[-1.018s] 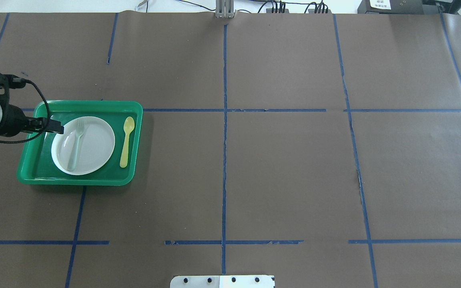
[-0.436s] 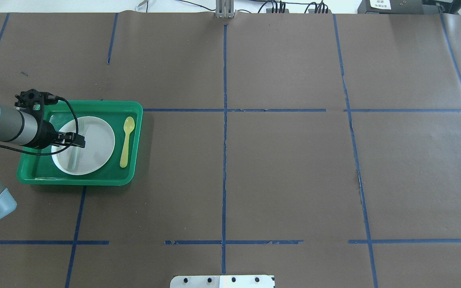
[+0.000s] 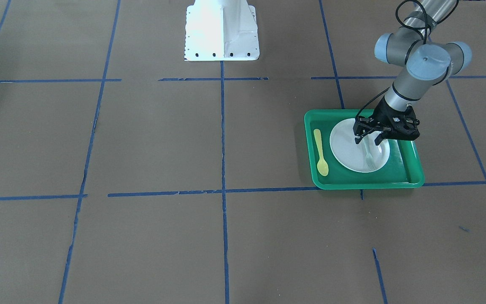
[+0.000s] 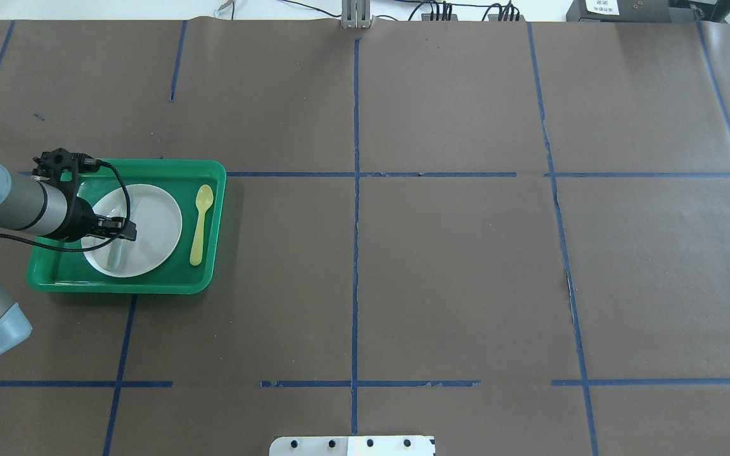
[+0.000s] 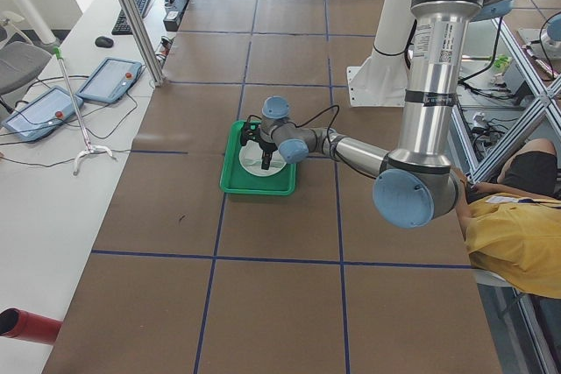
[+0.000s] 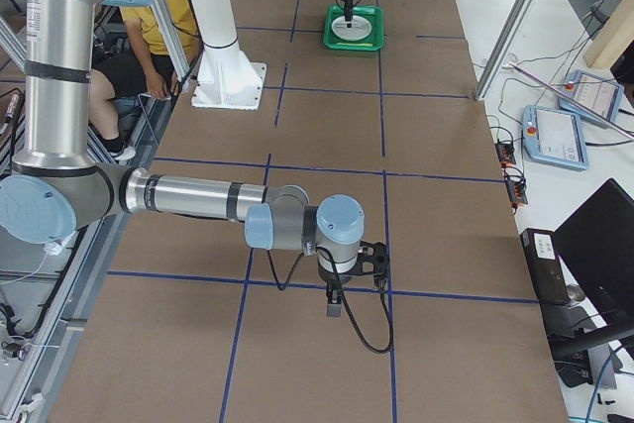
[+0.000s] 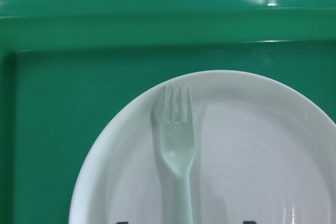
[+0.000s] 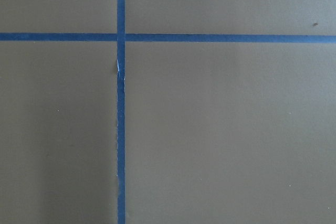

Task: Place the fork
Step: 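Lower the left gripper and close it on the fork handle, then lift the fork and carry it off the plate toward the tray rim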

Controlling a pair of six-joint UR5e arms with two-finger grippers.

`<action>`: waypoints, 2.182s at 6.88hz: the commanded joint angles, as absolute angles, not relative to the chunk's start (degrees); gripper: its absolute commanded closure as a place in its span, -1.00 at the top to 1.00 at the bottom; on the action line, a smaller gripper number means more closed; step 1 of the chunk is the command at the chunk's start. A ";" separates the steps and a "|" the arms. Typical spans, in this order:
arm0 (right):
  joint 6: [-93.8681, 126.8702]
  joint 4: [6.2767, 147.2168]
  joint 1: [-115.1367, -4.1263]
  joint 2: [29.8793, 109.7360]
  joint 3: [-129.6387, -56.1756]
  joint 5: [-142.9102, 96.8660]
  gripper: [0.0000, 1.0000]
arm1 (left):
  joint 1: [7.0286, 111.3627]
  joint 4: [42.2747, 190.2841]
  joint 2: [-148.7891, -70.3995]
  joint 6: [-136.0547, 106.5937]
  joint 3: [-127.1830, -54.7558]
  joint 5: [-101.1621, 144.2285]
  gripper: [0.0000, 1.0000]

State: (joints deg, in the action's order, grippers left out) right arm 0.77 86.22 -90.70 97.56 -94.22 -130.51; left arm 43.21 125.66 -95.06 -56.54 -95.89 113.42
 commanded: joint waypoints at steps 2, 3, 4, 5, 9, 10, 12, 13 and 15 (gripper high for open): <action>0.79 86.13 -90.70 97.56 -94.22 -130.52 1.00 | 43.15 125.51 -94.92 -56.60 -95.80 113.64 -0.12; 0.79 86.13 -90.70 97.56 -94.22 -130.52 1.00 | 43.15 125.51 -94.83 -56.60 -95.89 113.64 -0.23; 0.79 86.13 -90.70 97.56 -94.22 -130.43 1.00 | 43.15 125.16 -94.83 -56.60 -96.06 113.82 -0.84; 0.79 86.22 -90.70 97.56 -94.22 -130.52 1.00 | 43.15 123.59 -94.83 -56.51 -96.76 114.08 -1.00; 0.79 86.22 -90.70 97.56 -94.22 -130.43 1.00 | 50.49 122.34 -94.83 -56.60 -99.05 122.06 -1.00; 0.70 86.22 -90.70 97.56 -94.22 -130.52 1.00 | 53.93 122.34 -94.31 -58.52 -98.53 122.25 -1.00; 0.79 86.22 -90.70 97.56 -94.22 -130.43 1.00 | 54.32 123.21 -94.04 -58.63 -94.51 121.82 -1.00; 0.79 86.13 -90.70 97.56 -94.22 -130.52 1.00 | 54.06 123.31 -94.22 -58.36 -92.31 121.82 -1.00; 0.79 86.22 -90.70 97.56 -94.22 -130.52 1.00 | 54.05 130.04 -91.34 -56.43 -91.58 121.82 -1.00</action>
